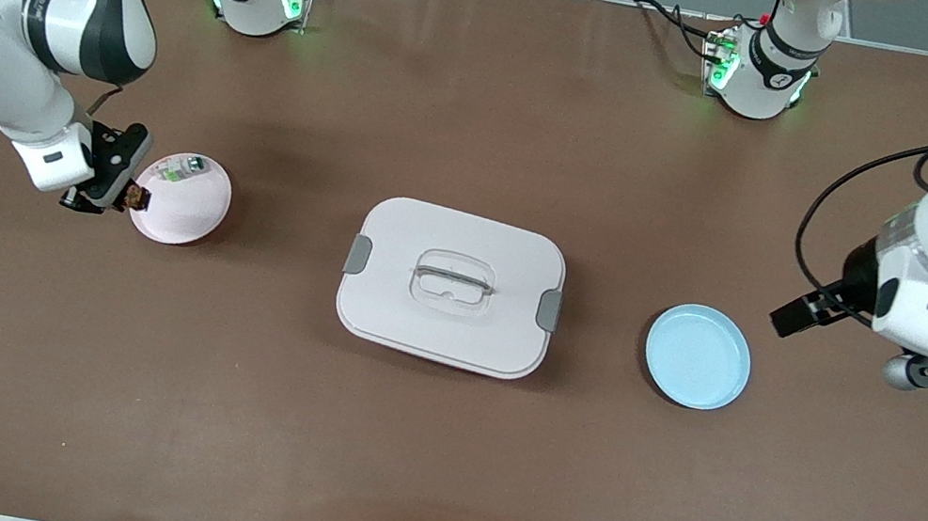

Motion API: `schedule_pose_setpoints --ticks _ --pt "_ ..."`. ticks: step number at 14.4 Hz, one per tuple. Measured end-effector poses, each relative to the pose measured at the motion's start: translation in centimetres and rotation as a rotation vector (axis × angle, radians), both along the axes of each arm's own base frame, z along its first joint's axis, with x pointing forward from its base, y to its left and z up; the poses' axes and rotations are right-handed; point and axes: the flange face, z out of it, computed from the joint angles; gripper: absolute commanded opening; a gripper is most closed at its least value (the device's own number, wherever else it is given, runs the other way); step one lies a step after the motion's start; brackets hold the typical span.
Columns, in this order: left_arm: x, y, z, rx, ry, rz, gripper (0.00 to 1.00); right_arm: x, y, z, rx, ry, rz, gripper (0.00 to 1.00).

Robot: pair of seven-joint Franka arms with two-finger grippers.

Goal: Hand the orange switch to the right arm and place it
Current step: 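Carry the switch to the pink plate while the left gripper withdraws, then lower the switch onto the pink plate and open the right gripper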

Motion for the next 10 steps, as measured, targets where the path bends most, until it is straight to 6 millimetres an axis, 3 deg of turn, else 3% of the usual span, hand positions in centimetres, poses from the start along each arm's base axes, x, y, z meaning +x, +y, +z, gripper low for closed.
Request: schedule_pose_setpoints --ticks 5,10 --pt "-0.8 3.6 2.3 0.022 -0.002 -0.117 1.0 -1.3 0.2 -4.8 0.0 -0.019 0.014 0.01" --pt "-2.8 3.4 4.3 0.056 0.005 -0.246 1.0 -2.5 0.4 -9.1 0.0 -0.042 0.019 0.01"
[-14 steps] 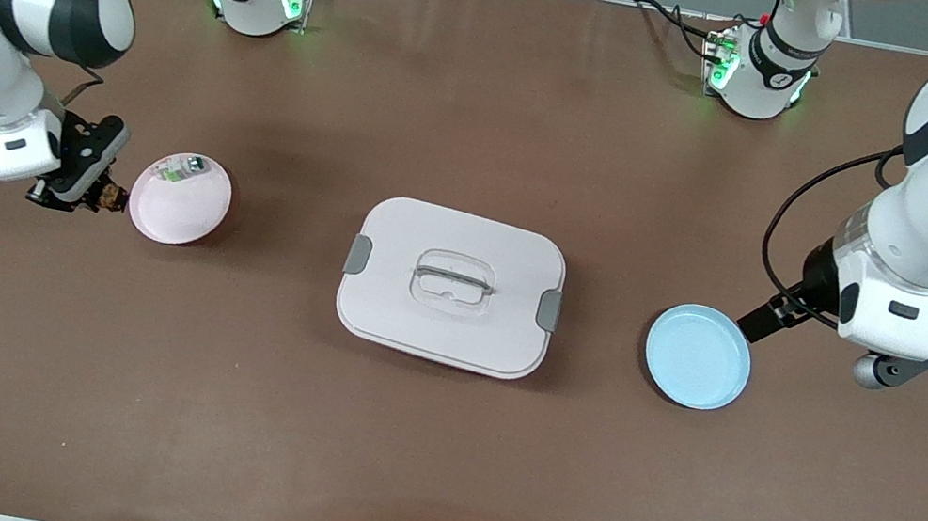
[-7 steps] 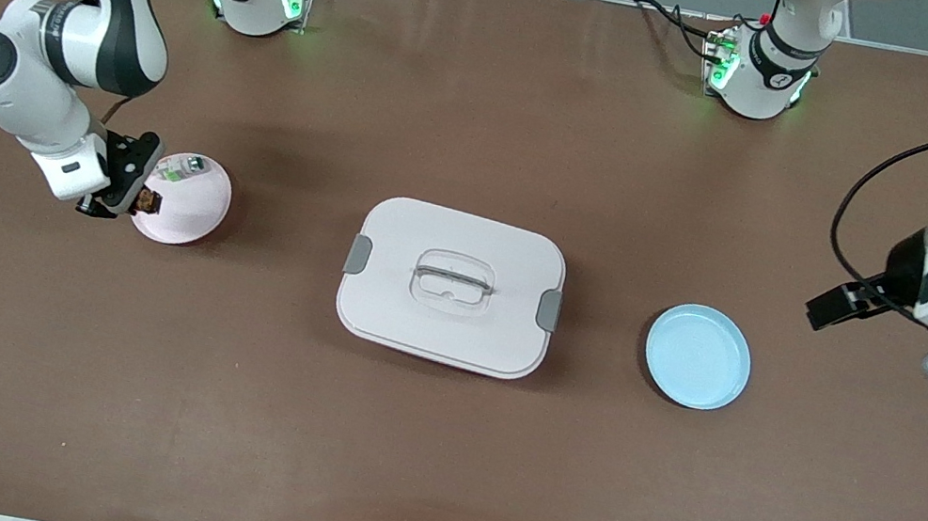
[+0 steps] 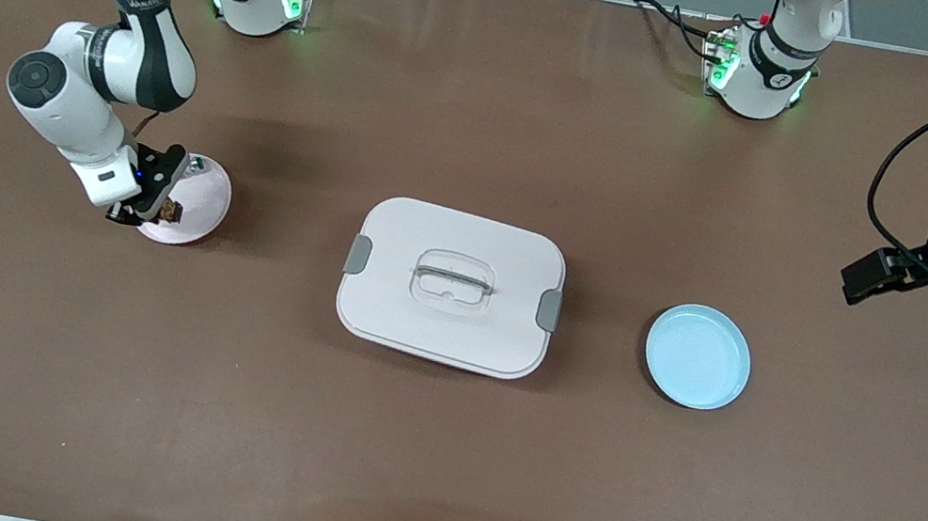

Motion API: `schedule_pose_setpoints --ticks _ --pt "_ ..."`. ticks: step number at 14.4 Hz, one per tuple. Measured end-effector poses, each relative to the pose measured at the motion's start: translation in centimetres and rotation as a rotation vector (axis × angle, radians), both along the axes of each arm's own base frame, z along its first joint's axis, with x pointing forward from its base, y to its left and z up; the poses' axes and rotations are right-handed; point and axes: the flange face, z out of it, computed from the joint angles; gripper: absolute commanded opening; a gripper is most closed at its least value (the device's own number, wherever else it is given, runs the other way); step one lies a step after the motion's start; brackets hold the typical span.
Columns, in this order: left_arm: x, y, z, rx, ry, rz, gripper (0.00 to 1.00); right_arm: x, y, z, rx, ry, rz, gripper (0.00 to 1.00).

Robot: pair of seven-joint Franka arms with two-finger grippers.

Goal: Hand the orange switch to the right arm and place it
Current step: 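Lower the switch onto the pink plate and open the right gripper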

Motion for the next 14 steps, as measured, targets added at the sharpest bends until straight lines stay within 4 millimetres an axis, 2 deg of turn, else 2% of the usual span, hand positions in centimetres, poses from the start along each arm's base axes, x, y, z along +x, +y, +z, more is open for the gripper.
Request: schedule_pose_setpoints --ticks 5,6,9,11,14 --pt "-2.5 3.9 1.5 -0.025 0.021 -0.11 1.0 -0.3 0.0 -1.4 0.0 -0.002 0.002 0.02" --pt "-2.9 4.3 1.5 -0.027 0.024 -0.119 1.0 -0.3 0.1 -1.6 0.0 0.002 0.002 0.08" --pt "-4.0 4.9 1.6 -0.037 0.033 -0.137 1.0 -0.5 0.1 -2.1 0.0 0.012 0.002 0.08" --pt "-4.4 4.9 1.7 -0.036 0.033 -0.137 1.0 -0.6 0.1 -2.4 0.0 0.016 0.003 0.17" --pt "-4.6 4.8 1.8 -0.036 0.033 -0.141 1.0 -0.6 0.1 -2.7 0.0 0.014 0.003 0.22"
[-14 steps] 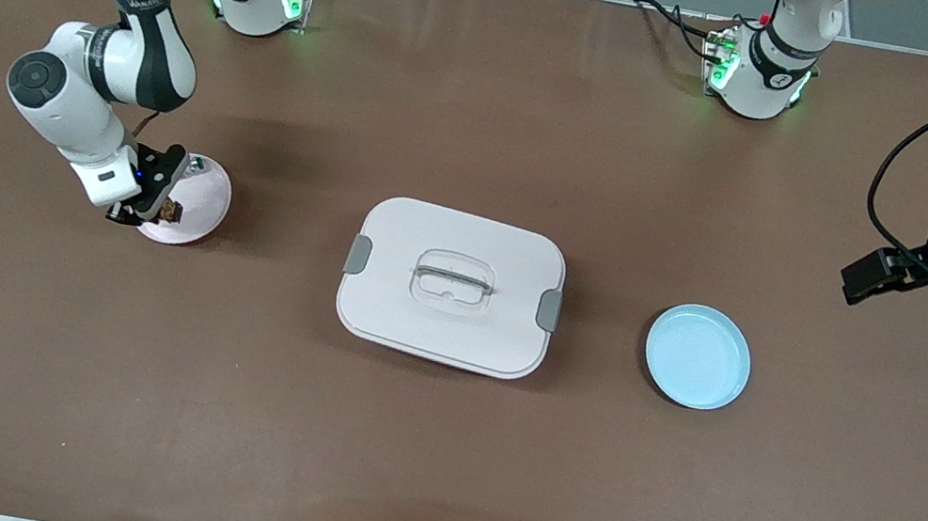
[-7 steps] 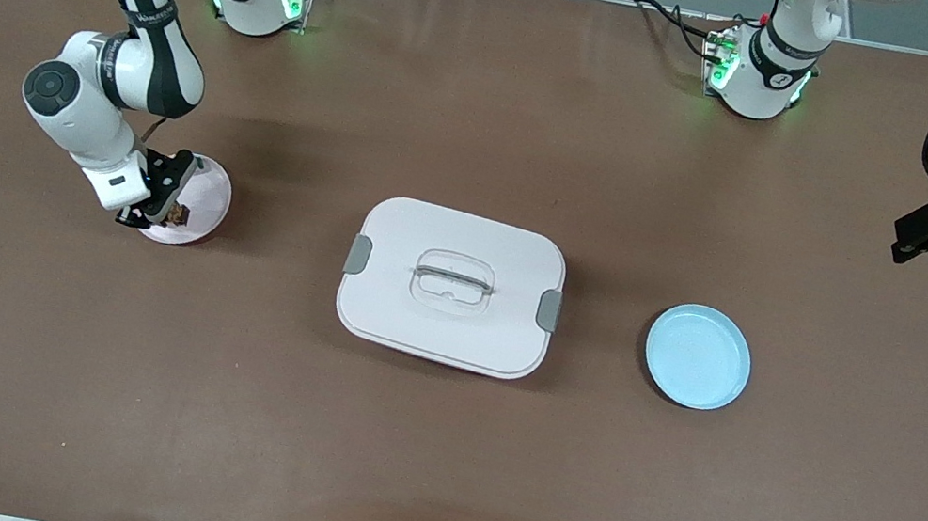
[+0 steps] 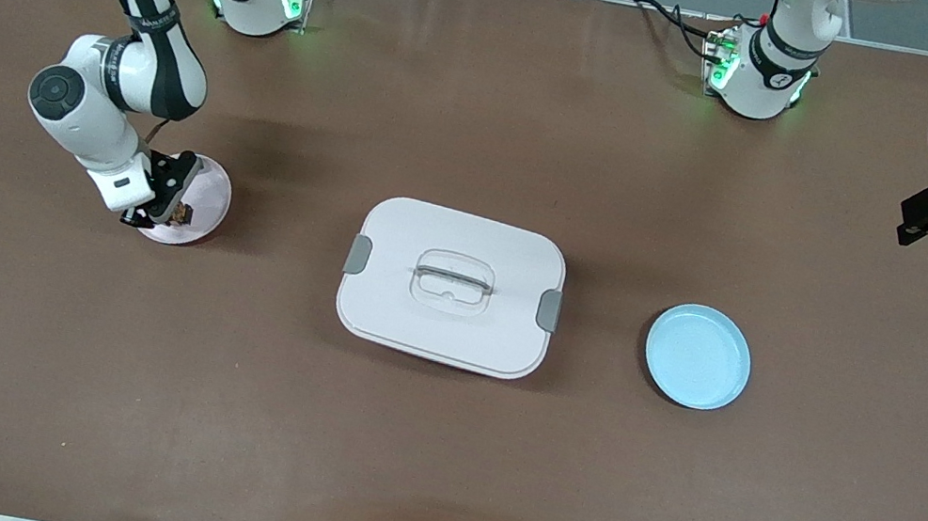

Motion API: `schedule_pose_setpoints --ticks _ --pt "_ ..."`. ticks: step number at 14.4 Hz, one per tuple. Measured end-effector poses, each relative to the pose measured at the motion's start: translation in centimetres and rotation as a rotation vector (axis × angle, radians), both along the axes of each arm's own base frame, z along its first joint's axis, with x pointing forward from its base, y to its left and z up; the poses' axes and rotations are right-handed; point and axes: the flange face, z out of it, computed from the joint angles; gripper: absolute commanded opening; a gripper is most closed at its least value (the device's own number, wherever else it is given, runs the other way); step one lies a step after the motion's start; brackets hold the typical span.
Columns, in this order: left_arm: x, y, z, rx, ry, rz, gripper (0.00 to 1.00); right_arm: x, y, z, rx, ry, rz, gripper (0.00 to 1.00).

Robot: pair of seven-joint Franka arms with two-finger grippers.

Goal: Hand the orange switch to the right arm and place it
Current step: 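Lower the switch onto the pink plate and open the right gripper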

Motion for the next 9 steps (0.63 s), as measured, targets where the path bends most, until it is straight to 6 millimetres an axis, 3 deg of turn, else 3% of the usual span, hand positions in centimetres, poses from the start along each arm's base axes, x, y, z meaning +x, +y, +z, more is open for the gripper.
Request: schedule_pose_setpoints --ticks 3,5,7,9 --pt "-0.09 -0.23 -0.18 0.0 0.004 -0.006 1.0 -0.06 0.04 -0.26 0.0 0.0 0.001 0.31" --pt "-0.1 -0.24 -0.4 0.0 0.009 -0.007 1.0 -0.06 0.05 -0.26 0.0 0.0 0.001 0.56" --pt "-0.12 -0.38 -0.47 -0.011 0.013 -0.036 1.0 -0.05 0.08 -0.25 0.0 -0.001 0.001 1.0" --pt "-0.15 -0.41 -0.45 -0.015 0.015 -0.063 1.0 -0.02 0.21 -0.23 0.001 -0.003 0.004 1.0"
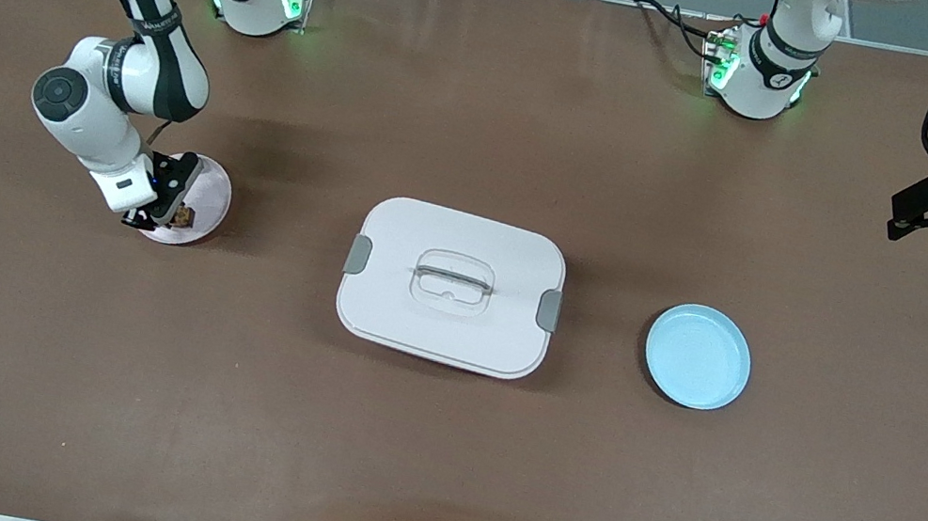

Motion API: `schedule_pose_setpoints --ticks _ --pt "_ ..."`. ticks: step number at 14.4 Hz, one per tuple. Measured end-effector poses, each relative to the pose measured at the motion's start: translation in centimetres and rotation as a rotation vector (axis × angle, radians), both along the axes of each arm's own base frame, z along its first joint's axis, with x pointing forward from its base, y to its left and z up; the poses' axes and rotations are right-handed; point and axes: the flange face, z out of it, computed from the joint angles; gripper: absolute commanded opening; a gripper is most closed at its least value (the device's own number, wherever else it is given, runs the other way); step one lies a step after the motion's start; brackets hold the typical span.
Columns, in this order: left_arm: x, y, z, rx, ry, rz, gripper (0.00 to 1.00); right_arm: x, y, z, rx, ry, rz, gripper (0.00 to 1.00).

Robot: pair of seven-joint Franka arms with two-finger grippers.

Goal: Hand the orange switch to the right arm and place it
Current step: 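Lower the switch onto the pink plate and open the right gripper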

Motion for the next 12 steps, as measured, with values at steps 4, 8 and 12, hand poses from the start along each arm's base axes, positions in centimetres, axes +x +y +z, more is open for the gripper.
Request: schedule_pose_setpoints --ticks 4,8,12 --pt "-0.4 0.0 0.6 0.0 -0.006 -0.008 1.0 0.2 0.2 0.2 0.001 -0.008 0.003 1.0" --pt "-1.0 0.1 1.0 0.003 0.003 -0.007 1.0 1.2 0.2 1.8 0.002 -0.048 -0.017 1.0" --pt "-1.0 0.1 0.6 0.004 0.013 -0.007 1.0 2.5 0.2 4.6 0.007 0.01 -0.23 1.0"
